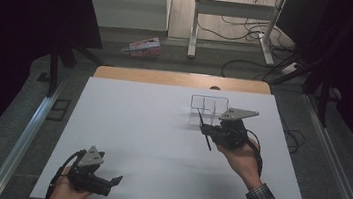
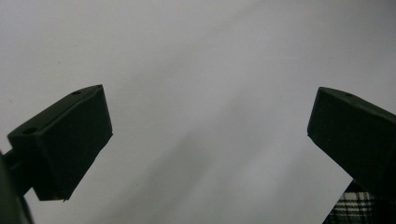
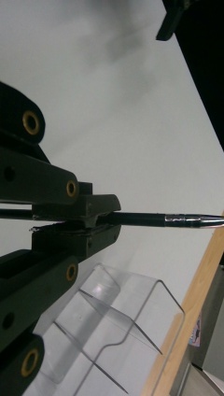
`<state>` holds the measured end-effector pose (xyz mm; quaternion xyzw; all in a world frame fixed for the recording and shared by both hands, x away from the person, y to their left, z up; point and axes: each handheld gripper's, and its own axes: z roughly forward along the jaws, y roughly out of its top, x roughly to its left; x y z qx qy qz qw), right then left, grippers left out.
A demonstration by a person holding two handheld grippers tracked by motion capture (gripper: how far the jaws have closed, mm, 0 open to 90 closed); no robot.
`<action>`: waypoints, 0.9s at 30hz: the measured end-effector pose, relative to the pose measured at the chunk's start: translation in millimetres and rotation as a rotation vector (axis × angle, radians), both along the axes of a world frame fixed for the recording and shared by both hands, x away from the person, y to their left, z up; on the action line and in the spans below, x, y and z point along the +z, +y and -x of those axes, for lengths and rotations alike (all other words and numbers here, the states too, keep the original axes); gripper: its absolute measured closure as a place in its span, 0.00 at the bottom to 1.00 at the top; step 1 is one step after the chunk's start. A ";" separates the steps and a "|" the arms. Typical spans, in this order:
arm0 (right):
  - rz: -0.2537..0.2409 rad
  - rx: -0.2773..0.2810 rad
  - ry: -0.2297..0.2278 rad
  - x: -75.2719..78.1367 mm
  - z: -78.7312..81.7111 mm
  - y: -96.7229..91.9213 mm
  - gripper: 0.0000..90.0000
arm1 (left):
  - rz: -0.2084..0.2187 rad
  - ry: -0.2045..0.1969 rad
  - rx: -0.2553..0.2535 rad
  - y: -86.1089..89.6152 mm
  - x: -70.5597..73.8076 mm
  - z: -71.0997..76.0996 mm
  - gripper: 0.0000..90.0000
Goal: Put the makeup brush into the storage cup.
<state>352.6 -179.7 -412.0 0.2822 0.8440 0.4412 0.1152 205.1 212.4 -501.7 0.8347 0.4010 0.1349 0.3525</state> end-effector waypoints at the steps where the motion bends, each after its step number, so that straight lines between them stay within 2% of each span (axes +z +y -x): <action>1: -0.004 -0.001 -0.001 0.9 -1.7 0.6 0.95 | -0.006 -0.001 -0.002 -0.3 0.1 0.2 0.00; 13: -0.029 -0.026 -0.017 13.5 -24.3 6.6 0.95 | -0.023 -0.017 -0.010 1.0 0.0 -0.1 0.01; 20: -0.036 -0.049 -0.023 15.7 -38.6 9.0 0.95 | -0.030 -0.029 -0.009 -0.1 0.5 0.2 0.00; 27: -0.061 -0.070 -0.020 18.1 -53.1 12.2 0.95 | -0.025 -0.020 -0.002 0.0 -0.4 -0.6 0.00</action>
